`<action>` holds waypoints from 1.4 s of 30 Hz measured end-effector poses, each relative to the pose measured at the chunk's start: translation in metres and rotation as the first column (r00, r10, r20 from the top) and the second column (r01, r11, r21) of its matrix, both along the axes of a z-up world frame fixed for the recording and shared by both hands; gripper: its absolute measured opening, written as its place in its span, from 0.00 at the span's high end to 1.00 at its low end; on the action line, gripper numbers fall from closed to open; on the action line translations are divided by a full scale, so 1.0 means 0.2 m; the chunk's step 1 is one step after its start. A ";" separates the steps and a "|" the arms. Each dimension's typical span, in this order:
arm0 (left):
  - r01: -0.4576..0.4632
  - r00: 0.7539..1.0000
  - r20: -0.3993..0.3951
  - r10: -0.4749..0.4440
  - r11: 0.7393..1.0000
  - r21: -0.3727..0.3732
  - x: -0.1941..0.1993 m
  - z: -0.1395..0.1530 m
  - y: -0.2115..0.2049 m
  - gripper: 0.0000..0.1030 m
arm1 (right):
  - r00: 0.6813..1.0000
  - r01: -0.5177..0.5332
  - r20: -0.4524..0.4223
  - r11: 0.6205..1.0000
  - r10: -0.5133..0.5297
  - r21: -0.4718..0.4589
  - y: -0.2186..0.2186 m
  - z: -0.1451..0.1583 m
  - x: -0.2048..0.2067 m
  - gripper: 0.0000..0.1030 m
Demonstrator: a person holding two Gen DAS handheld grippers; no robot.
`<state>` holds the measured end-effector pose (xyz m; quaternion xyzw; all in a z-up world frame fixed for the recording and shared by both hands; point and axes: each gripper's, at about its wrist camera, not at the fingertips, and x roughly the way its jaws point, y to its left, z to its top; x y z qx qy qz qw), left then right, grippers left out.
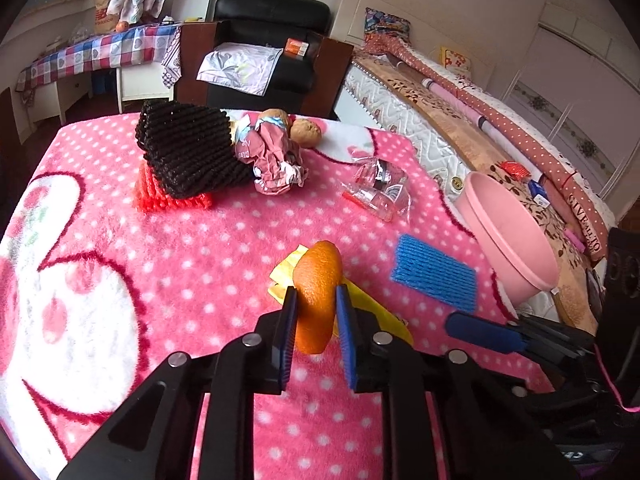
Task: Collect trash
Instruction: 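Grasp the orange with the left tool while the right tool grasps the yellow wrapper, then carry the orange with the left tool while the right tool carries the yellow wrapper to the basin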
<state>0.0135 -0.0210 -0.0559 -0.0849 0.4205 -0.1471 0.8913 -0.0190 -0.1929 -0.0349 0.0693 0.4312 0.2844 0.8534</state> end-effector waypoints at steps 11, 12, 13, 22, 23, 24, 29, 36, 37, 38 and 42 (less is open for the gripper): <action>-0.030 0.999 0.033 0.031 0.999 -0.039 -0.06 0.07 0.14 0.83 | 0.999 0.001 -0.046 0.994 -0.006 -0.105 0.15 -0.07 0.11 0.55; -0.034 0.999 0.035 0.036 0.999 -0.040 -0.07 0.08 0.15 0.83 | 0.999 0.003 -0.048 0.994 -0.008 -0.111 0.15 -0.07 0.11 0.55; -0.040 0.999 0.036 0.041 0.998 -0.040 -0.07 0.08 0.16 0.83 | 0.999 0.005 -0.049 0.993 -0.011 -0.119 0.16 -0.08 0.12 0.55; -0.067 0.997 0.029 0.068 0.997 -0.045 -0.08 0.09 0.21 0.83 | 0.999 -0.006 -0.050 0.990 -0.001 -0.142 0.20 -0.10 0.12 0.63; -0.070 0.997 0.027 0.071 0.997 -0.044 -0.08 0.09 0.21 0.83 | 0.999 -0.003 -0.050 0.989 -0.005 -0.146 0.20 -0.10 0.12 0.71; -0.072 0.997 0.026 0.073 0.996 -0.044 -0.08 0.09 0.21 0.83 | 0.999 0.002 -0.049 0.989 -0.009 -0.147 0.19 -0.10 0.12 0.76; -0.077 0.997 0.027 0.078 0.996 -0.036 -0.07 0.10 0.20 0.83 | 0.998 0.027 -0.045 0.994 -0.032 -0.107 0.13 -0.08 0.11 0.85; -0.073 0.997 0.034 0.074 0.997 -0.021 -0.07 0.13 0.16 0.83 | 0.998 0.062 -0.007 0.997 -0.062 -0.054 0.05 -0.01 0.08 0.86; -0.072 0.997 0.035 0.073 0.997 -0.019 -0.07 0.13 0.15 0.83 | 0.998 0.067 -0.004 0.997 -0.067 -0.048 0.04 -0.01 0.08 0.86; -0.072 0.997 0.036 0.073 0.997 -0.017 -0.07 0.14 0.14 0.83 | 0.997 0.073 0.001 0.997 -0.073 -0.039 0.02 0.00 0.08 0.86; -0.070 0.997 0.039 0.070 0.997 -0.014 -0.07 0.16 0.12 0.83 | 0.994 0.107 0.021 0.994 -0.106 -0.009 -0.05 0.04 0.07 0.86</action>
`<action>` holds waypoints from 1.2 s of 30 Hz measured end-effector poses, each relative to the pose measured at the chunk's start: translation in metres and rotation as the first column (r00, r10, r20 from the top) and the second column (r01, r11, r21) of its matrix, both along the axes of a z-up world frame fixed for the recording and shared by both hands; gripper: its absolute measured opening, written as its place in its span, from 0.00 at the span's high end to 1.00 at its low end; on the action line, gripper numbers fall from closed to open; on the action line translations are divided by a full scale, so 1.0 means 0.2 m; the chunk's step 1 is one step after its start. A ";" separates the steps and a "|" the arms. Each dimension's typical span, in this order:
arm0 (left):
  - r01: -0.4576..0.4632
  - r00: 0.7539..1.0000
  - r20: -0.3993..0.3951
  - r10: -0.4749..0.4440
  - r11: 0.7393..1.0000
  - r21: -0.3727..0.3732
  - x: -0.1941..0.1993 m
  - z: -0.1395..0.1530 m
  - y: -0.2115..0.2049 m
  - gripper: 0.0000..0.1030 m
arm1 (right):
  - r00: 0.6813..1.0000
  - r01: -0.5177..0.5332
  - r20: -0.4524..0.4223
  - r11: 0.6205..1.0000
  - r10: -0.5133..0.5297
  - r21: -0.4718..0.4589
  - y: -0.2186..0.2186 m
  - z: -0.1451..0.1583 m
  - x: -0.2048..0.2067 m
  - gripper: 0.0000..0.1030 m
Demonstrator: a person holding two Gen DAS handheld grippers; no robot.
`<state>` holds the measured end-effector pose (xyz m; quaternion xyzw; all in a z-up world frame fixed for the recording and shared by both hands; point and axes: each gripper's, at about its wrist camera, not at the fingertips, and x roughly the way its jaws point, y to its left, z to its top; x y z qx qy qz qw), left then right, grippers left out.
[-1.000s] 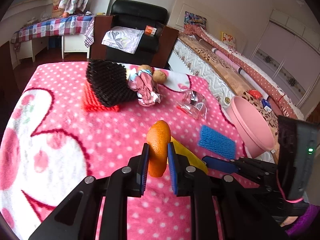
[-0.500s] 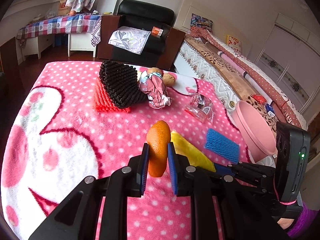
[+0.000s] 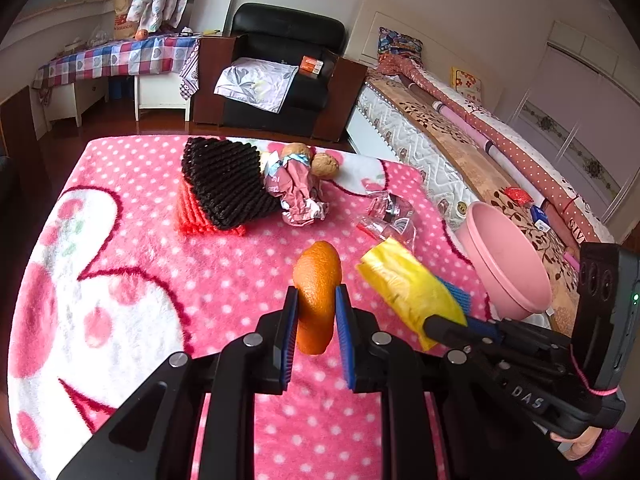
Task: Collect trash
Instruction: 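Carry the orange with the left tool while the right tool carries the yellow wrapper to the basin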
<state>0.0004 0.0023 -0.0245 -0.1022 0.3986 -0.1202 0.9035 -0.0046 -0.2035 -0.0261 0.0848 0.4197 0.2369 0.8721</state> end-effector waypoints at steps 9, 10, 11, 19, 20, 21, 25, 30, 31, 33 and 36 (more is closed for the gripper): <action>0.032 0.999 0.018 -0.032 0.999 0.008 0.02 0.05 -0.11 0.83 | 0.993 0.111 0.036 0.993 -0.113 0.045 -0.19 0.06 0.01 0.86; 0.037 0.999 0.021 -0.038 0.999 0.008 0.02 0.06 -0.13 0.83 | 0.991 0.127 0.041 0.991 -0.129 0.049 -0.22 0.07 0.01 0.86; 0.042 0.999 0.023 -0.042 0.999 0.007 0.02 0.06 -0.14 0.83 | 0.988 0.143 0.047 0.989 -0.145 0.050 -0.25 0.08 0.02 0.86; 0.102 0.994 0.046 -0.102 0.995 0.010 0.06 0.12 -0.31 0.83 | 0.960 0.263 0.079 0.963 -0.267 0.063 -0.49 0.11 0.02 0.86; 0.109 0.993 0.047 -0.109 0.994 0.010 0.07 0.13 -0.33 0.83 | 0.955 0.280 0.079 0.958 -0.284 0.065 -0.53 0.11 0.02 0.86; 0.117 0.992 0.049 -0.118 0.993 0.011 0.07 0.13 -0.36 0.83 | 0.951 0.294 0.078 0.954 -0.298 0.068 -0.56 0.11 0.02 0.86; 0.150 0.987 0.052 -0.150 0.989 0.013 0.10 0.15 -0.46 0.83 | 0.930 0.356 0.070 0.931 -0.362 0.077 -0.69 0.10 0.01 0.86; 0.193 0.979 0.056 -0.194 0.981 0.024 0.13 0.17 -0.58 0.83 | 0.908 0.409 0.069 0.910 -0.414 0.073 -0.80 0.07 -0.01 0.86; 0.200 0.978 0.057 -0.201 0.979 0.028 0.13 0.17 -0.61 0.83 | 0.904 0.418 0.070 0.906 -0.422 0.071 -0.82 0.07 -0.01 0.86; 0.216 0.974 0.058 -0.217 0.976 0.034 0.14 0.18 -0.65 0.83 | 0.897 0.432 0.069 0.899 -0.436 0.067 -0.85 0.06 -0.02 0.86; 0.235 0.969 0.061 -0.238 0.971 0.040 0.15 0.19 -0.72 0.83 | 0.887 0.453 0.065 0.889 -0.456 0.065 -0.90 0.04 -0.02 0.86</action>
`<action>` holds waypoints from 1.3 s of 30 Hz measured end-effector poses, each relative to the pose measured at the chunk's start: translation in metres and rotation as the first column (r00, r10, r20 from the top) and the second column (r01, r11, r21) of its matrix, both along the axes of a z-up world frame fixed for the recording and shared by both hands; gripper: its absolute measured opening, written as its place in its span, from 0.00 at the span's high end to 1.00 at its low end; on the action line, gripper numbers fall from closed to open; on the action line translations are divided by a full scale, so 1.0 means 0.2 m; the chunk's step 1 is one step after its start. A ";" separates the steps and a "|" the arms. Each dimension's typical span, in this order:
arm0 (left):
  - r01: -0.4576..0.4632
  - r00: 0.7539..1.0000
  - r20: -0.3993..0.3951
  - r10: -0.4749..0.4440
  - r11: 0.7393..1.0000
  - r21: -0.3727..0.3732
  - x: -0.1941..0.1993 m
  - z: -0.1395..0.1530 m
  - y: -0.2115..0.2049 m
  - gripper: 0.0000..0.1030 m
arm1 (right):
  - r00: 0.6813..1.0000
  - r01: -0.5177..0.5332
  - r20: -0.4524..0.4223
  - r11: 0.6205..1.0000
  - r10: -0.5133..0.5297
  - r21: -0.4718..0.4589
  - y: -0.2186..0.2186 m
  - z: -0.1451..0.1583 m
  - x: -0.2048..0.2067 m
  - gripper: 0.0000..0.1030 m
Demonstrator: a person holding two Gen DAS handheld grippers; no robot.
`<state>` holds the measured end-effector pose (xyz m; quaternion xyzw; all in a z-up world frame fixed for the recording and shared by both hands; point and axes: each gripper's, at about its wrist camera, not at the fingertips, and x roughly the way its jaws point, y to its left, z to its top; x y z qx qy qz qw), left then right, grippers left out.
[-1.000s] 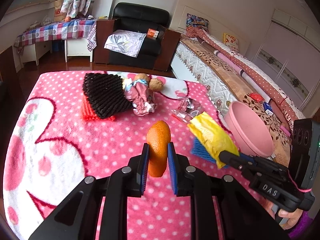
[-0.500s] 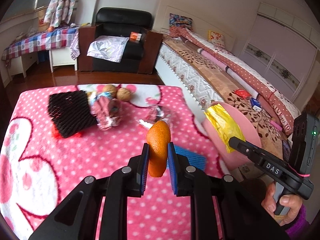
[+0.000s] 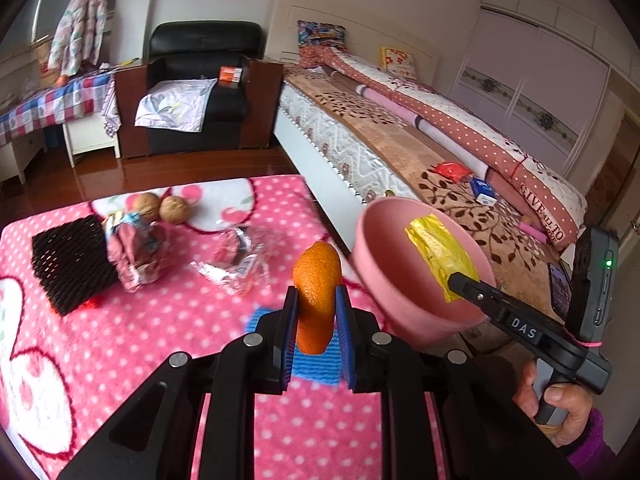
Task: Collect trash
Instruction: 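Carry the orange with the left tool while the right tool carries the yellow wrapper to the basin, then open both tools to drop the orange and yellow wrapper into the basin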
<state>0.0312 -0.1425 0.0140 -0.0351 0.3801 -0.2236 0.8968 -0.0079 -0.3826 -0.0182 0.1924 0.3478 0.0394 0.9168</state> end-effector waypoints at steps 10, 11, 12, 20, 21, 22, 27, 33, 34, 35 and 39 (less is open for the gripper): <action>0.075 0.997 0.010 -0.075 0.997 0.014 0.04 0.01 -0.22 0.83 | 0.998 0.057 -0.023 0.998 -0.057 0.016 -0.16 -0.06 0.00 0.86; 0.085 0.996 0.011 -0.085 0.996 0.016 0.05 0.01 -0.25 0.83 | 0.998 0.061 -0.025 0.998 -0.061 0.018 -0.17 -0.07 -0.01 0.86; 0.091 0.996 0.011 -0.091 0.996 0.016 0.05 0.01 -0.27 0.83 | 0.998 0.064 -0.028 0.998 -0.063 0.020 -0.18 -0.08 0.00 0.86; 0.141 0.990 -0.011 -0.140 0.990 0.019 0.11 -0.03 -0.43 0.83 | 0.995 0.092 -0.040 0.995 -0.090 0.040 -0.25 -0.12 0.00 0.86; 0.144 0.989 -0.013 -0.144 0.989 0.017 0.11 -0.04 -0.45 0.83 | 0.995 0.095 -0.041 0.995 -0.093 0.042 -0.26 -0.12 0.00 0.86; 0.149 0.989 -0.016 -0.149 0.989 0.016 0.12 -0.04 -0.46 0.83 | 0.994 0.099 -0.042 0.994 -0.097 0.043 -0.27 -0.12 0.00 0.86; 0.176 0.984 -0.027 -0.176 0.984 0.023 0.16 -0.08 -0.56 0.83 | 0.991 0.123 -0.050 0.991 -0.120 0.048 -0.29 -0.14 0.00 0.86; 0.185 0.982 -0.031 -0.185 0.982 0.022 0.18 -0.12 -0.63 0.78 | 0.989 0.137 -0.066 0.989 -0.134 0.053 -0.32 -0.15 0.01 0.86; 0.185 0.982 -0.031 -0.184 0.983 0.017 0.18 -0.12 -0.63 0.76 | 0.988 0.140 -0.071 0.989 -0.136 0.055 -0.32 -0.16 0.01 0.86; 0.187 0.982 -0.030 -0.187 0.982 0.010 0.18 -0.11 -0.63 0.73 | 0.987 0.144 -0.075 0.988 -0.139 0.058 -0.32 -0.16 0.01 0.86; 0.189 0.982 -0.020 -0.189 0.982 0.009 0.17 -0.11 -0.62 0.63 | 0.987 0.146 -0.076 0.987 -0.141 0.066 -0.32 -0.16 0.01 0.81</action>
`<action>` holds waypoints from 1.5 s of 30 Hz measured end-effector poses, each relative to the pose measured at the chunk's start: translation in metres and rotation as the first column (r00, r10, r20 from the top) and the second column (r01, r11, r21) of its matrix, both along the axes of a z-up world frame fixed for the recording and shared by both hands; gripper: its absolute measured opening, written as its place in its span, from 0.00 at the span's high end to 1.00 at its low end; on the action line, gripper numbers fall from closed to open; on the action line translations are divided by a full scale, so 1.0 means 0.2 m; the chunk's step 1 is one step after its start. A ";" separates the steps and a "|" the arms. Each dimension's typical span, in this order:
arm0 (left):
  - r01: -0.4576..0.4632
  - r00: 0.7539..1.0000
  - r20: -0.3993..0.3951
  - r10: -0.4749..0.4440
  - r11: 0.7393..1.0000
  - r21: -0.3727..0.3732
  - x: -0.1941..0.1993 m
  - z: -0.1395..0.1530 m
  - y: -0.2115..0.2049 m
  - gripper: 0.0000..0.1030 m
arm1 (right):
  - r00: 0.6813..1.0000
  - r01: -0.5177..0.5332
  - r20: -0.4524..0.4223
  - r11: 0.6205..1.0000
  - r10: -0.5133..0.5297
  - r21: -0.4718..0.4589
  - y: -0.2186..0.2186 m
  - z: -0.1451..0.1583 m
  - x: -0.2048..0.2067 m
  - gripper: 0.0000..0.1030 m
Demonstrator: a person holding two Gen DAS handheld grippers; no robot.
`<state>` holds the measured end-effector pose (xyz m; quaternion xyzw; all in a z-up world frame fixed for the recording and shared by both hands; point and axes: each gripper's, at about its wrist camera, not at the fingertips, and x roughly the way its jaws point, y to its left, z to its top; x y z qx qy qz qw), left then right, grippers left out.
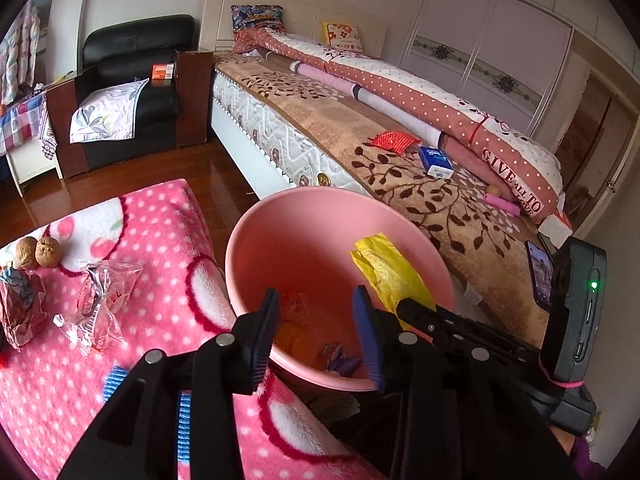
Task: Collect trash
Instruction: 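Open both tools to drop the orange and yellow wrapper into the basin, then move both tools back over the blue foam net on the blanket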
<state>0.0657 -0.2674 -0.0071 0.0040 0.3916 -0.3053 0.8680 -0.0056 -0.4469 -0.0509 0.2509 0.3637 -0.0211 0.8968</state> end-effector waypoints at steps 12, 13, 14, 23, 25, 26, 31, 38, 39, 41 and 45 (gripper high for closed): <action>-0.024 1.000 -0.015 0.024 1.000 -0.014 -0.02 0.00 0.08 0.59 | 1.000 0.000 0.012 1.000 0.000 -0.006 0.03 0.03 -0.01 0.65; -0.028 0.999 -0.017 0.027 1.000 -0.015 -0.02 0.00 0.09 0.59 | 1.000 -0.001 0.014 1.000 0.001 -0.008 0.03 0.04 -0.01 0.64; -0.032 0.999 -0.019 0.032 0.999 -0.017 -0.02 0.00 0.10 0.59 | 1.000 -0.002 0.015 1.000 0.002 -0.012 0.04 0.04 -0.01 0.64; -0.067 0.998 -0.017 0.066 0.997 -0.036 -0.08 0.02 0.20 0.59 | 0.999 -0.016 0.039 0.999 0.018 -0.048 0.08 0.10 -0.04 0.57; -0.076 0.997 0.000 0.076 0.997 -0.031 -0.09 0.03 0.22 0.59 | 0.999 -0.015 0.040 0.998 0.017 -0.054 0.09 0.11 -0.03 0.57; -0.083 0.996 0.013 0.084 0.996 -0.030 -0.10 0.04 0.24 0.59 | 0.999 -0.012 0.042 0.998 0.015 -0.057 0.10 0.11 -0.03 0.57; -0.134 0.990 0.038 0.135 0.990 -0.034 -0.13 0.05 0.38 0.59 | 0.998 -0.008 0.057 0.996 0.013 -0.083 0.15 0.15 -0.03 0.57; -0.208 0.978 0.020 0.209 0.977 -0.047 -0.14 0.03 0.57 0.59 | 0.997 -0.027 0.074 0.991 0.037 -0.132 0.27 0.21 -0.02 0.57; -0.215 0.976 0.020 0.217 0.975 -0.047 -0.15 0.03 0.59 0.59 | 0.996 -0.029 0.077 0.990 0.040 -0.136 0.28 0.22 -0.02 0.57; -0.231 0.972 0.021 0.232 0.972 -0.049 -0.16 0.02 0.64 0.59 | 0.995 -0.037 0.090 0.988 0.051 -0.151 0.32 0.24 -0.02 0.57; -0.259 0.966 0.016 0.260 0.964 -0.058 -0.17 0.01 0.74 0.59 | 0.991 -0.055 0.111 0.980 0.077 -0.190 0.40 0.29 -0.02 0.57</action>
